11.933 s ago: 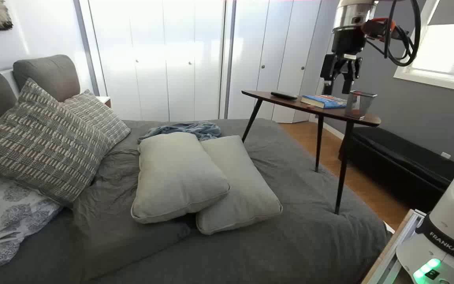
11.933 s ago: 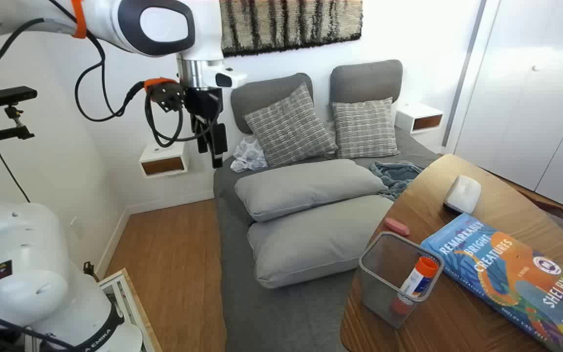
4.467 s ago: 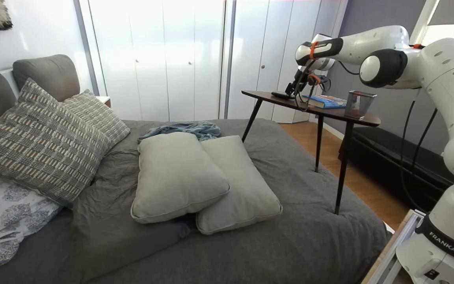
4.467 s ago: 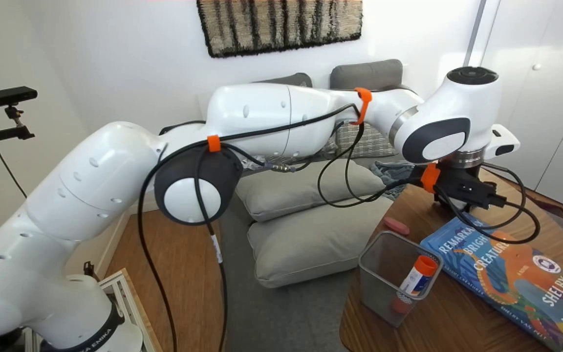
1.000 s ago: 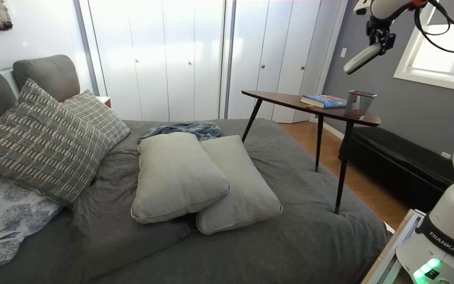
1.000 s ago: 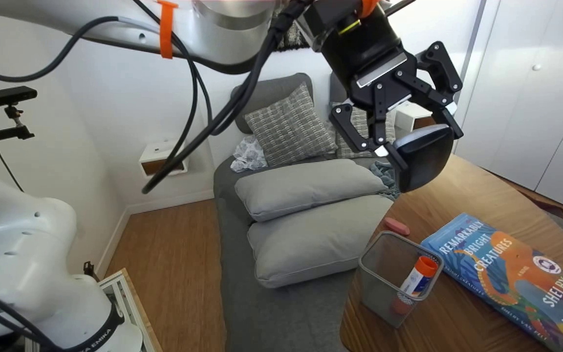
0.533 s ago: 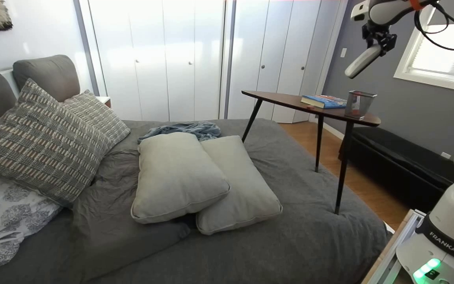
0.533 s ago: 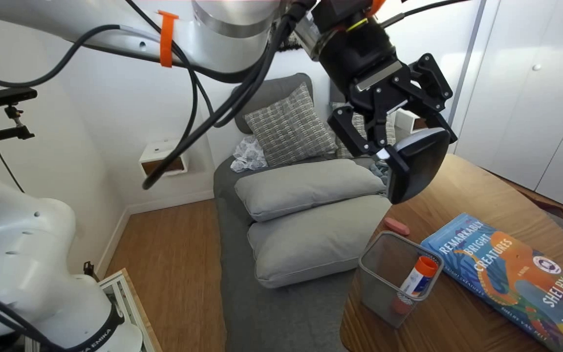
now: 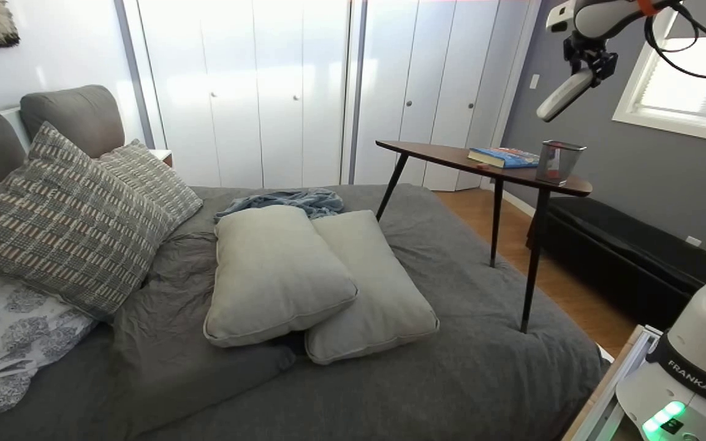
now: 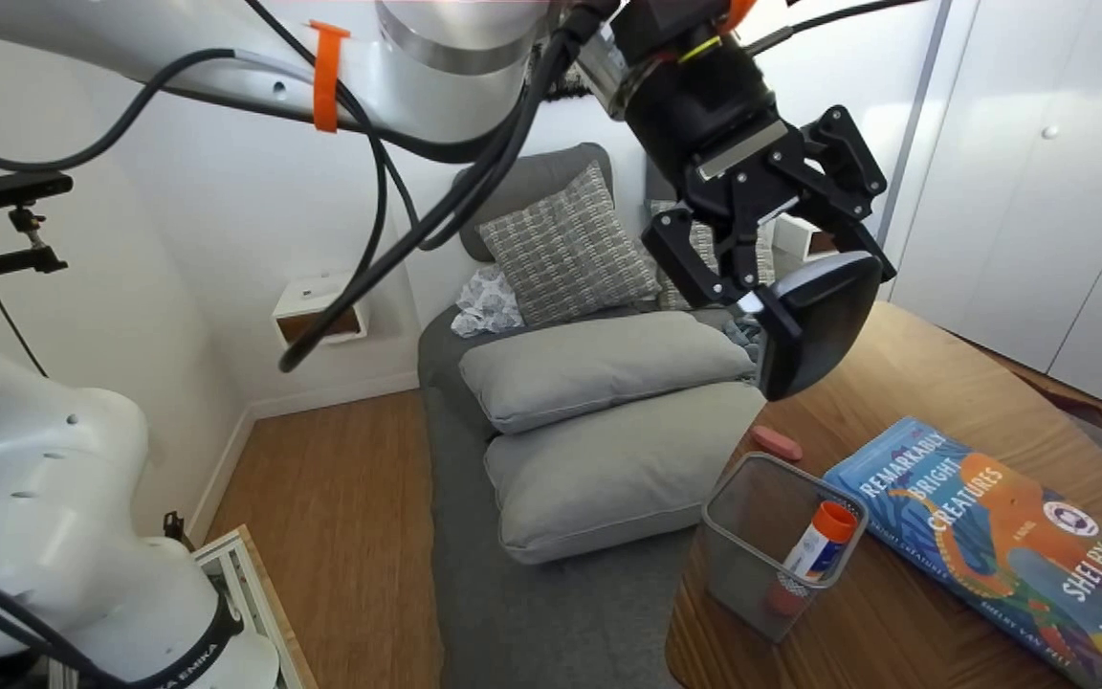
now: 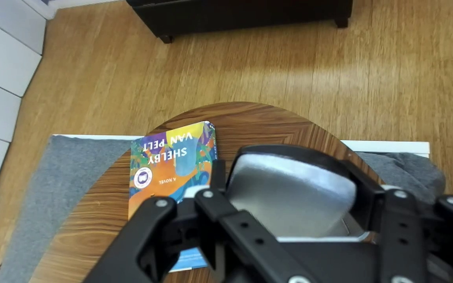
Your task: Put the eyeglass case in the penholder
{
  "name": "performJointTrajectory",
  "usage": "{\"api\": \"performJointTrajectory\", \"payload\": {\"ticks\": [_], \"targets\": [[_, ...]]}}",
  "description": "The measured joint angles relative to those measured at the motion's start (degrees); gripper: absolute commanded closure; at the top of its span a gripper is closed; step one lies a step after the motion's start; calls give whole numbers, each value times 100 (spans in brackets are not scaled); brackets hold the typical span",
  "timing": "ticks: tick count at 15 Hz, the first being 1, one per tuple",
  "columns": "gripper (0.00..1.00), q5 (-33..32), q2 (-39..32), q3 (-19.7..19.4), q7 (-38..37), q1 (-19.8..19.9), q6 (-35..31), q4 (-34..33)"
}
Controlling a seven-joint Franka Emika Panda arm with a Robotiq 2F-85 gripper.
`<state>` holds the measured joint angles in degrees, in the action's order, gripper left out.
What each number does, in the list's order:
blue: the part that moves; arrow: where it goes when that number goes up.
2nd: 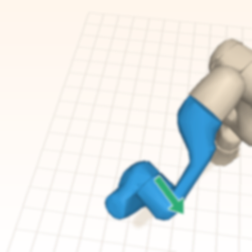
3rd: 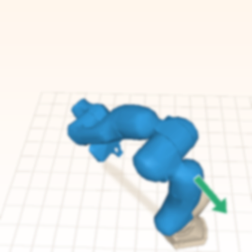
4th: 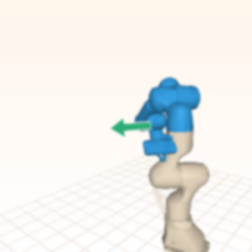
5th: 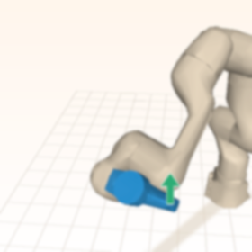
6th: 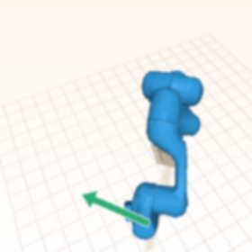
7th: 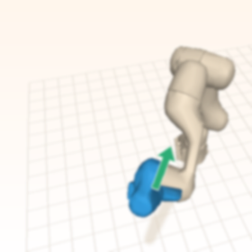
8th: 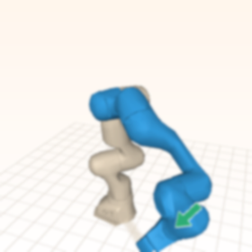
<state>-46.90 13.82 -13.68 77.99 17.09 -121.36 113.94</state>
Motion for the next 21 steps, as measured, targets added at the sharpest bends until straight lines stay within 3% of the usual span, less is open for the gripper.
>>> {"api": "performJointTrajectory", "payload": {"ticks": [5, 15, 21], "targets": [[55, -202, -6, -7, 85, -3, 0, -8], [55, -497, 33, -175, 2180, -76, -7, -3], [55, -1115, 33, -205, 2171, -77, -218, 229]]}}
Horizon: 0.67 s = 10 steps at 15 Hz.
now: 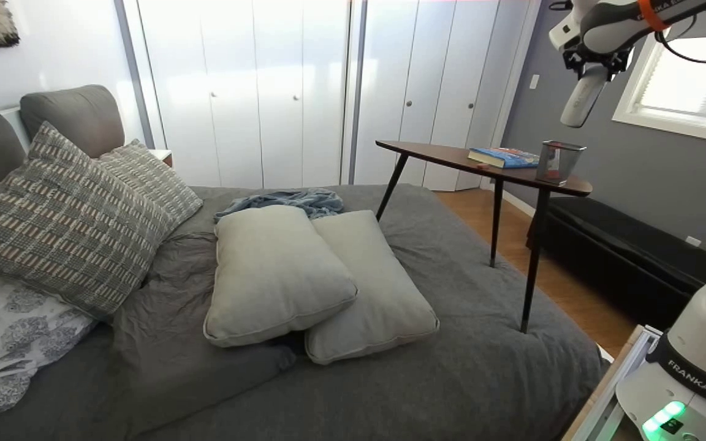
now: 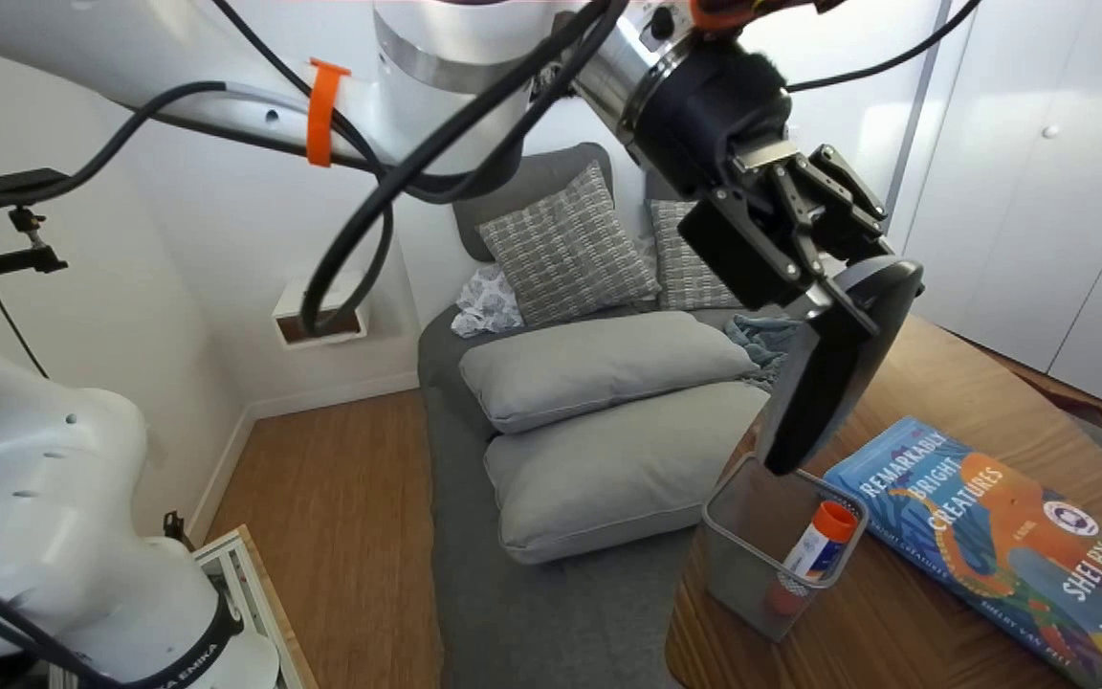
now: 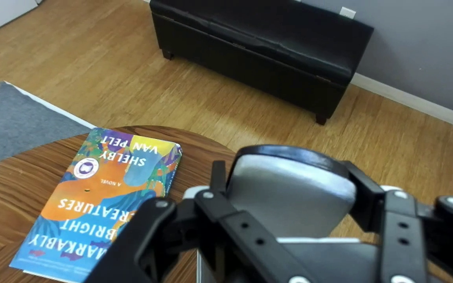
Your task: Put the eyeglass case in the penholder
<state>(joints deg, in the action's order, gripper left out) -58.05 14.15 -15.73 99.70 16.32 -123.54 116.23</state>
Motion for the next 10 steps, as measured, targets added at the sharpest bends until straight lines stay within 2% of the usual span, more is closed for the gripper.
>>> {"api": "performJointTrajectory", "payload": {"ticks": [5, 10], "targets": [[55, -375, 0, 3, -212, -13, -56, 373], [55, -431, -24, 2, -661, -64, -319, 646]]}}
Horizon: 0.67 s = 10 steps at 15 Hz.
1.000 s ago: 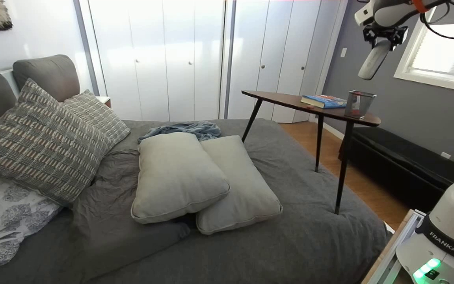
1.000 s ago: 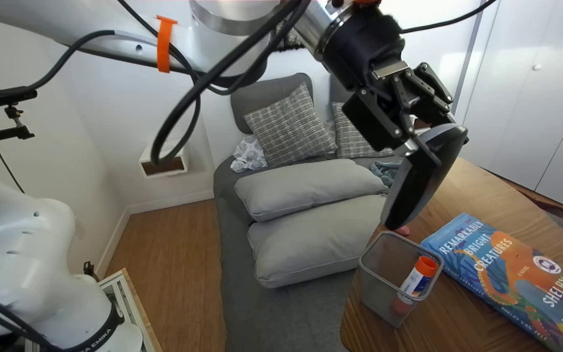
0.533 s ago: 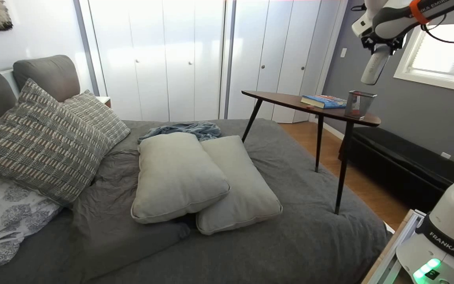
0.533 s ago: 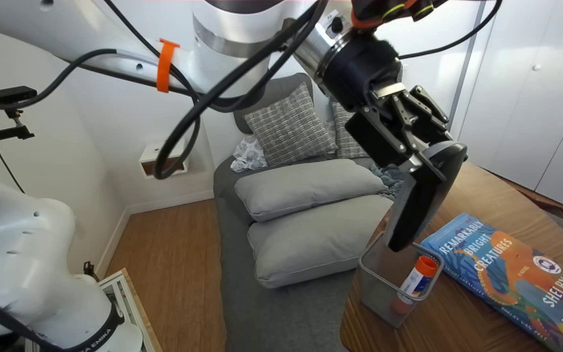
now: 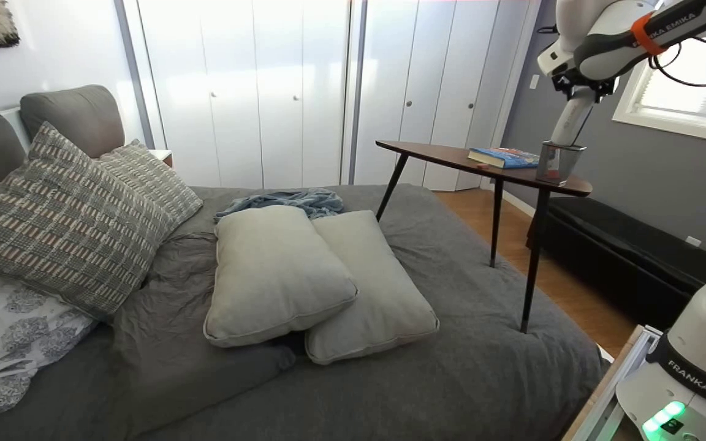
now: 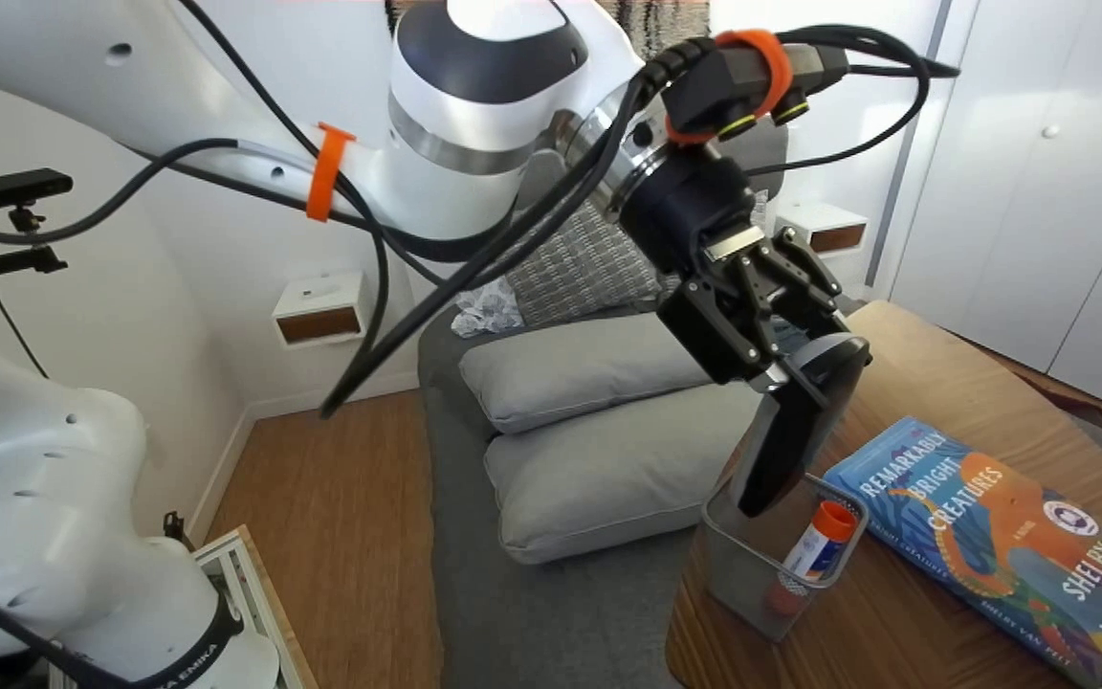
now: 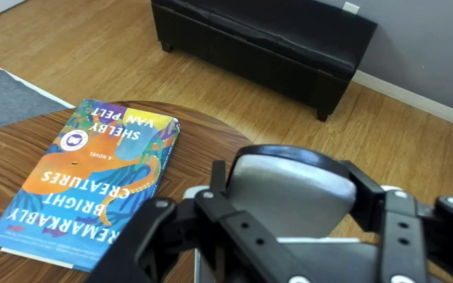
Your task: Put the eyeglass case in the penholder
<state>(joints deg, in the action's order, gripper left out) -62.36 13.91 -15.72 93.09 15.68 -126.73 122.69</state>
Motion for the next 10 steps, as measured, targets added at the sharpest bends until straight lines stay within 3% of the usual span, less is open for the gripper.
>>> {"api": "performJointTrajectory", "payload": {"ticks": [10], "targets": [[55, -245, -179, -7, -245, -41, -168, 212]]}}
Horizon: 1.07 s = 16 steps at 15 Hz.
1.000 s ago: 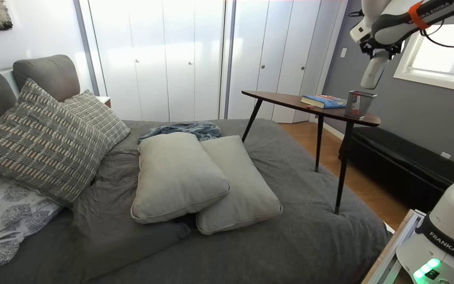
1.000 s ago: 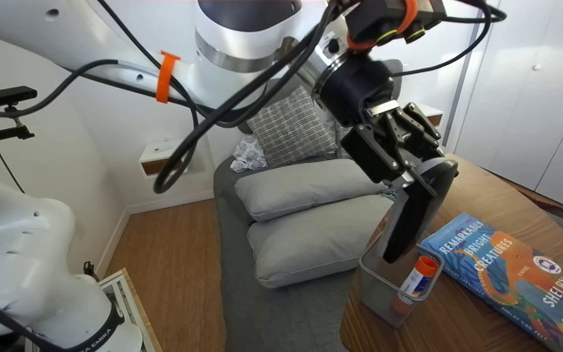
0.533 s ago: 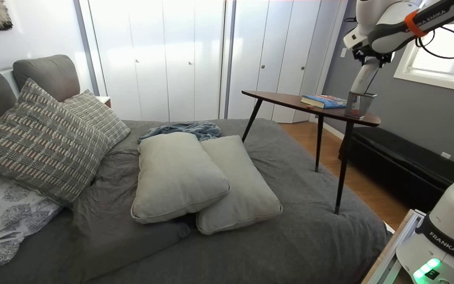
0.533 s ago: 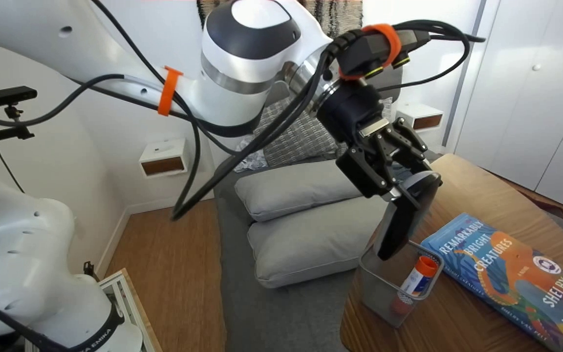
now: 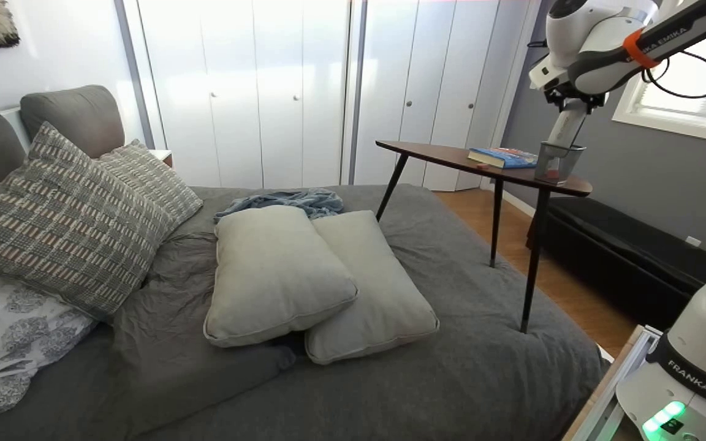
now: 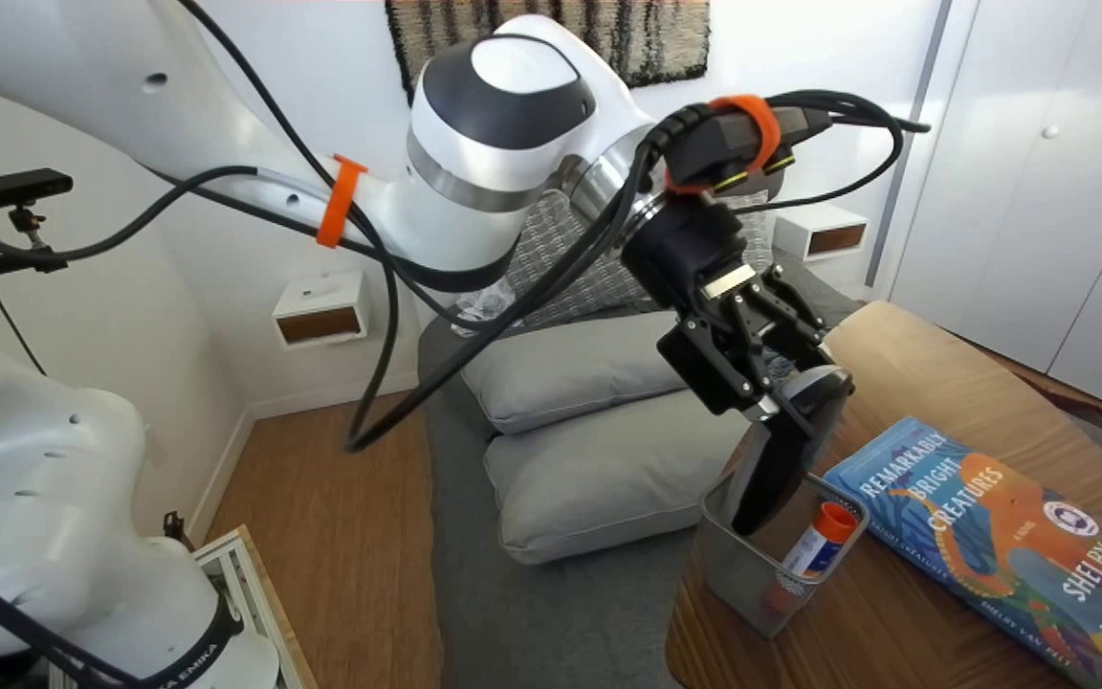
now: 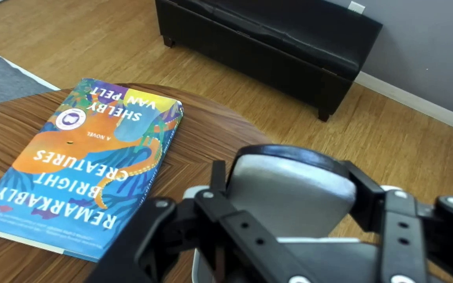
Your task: Put the eyeglass case in the penholder
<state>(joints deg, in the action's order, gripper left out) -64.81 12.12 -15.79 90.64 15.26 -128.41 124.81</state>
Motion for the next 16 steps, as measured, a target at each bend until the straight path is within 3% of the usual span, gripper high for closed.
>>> {"api": "performJointTrajectory", "payload": {"ticks": [7, 9, 13, 16], "targets": [[55, -233, -211, -3, -464, 9, -1, 296], [7, -296, -355, -9, -635, 16, -1, 299], [0, -364, -554, -16, -869, 24, 33, 279], [0, -372, -539, -16, -885, 25, 243, 159]]}}
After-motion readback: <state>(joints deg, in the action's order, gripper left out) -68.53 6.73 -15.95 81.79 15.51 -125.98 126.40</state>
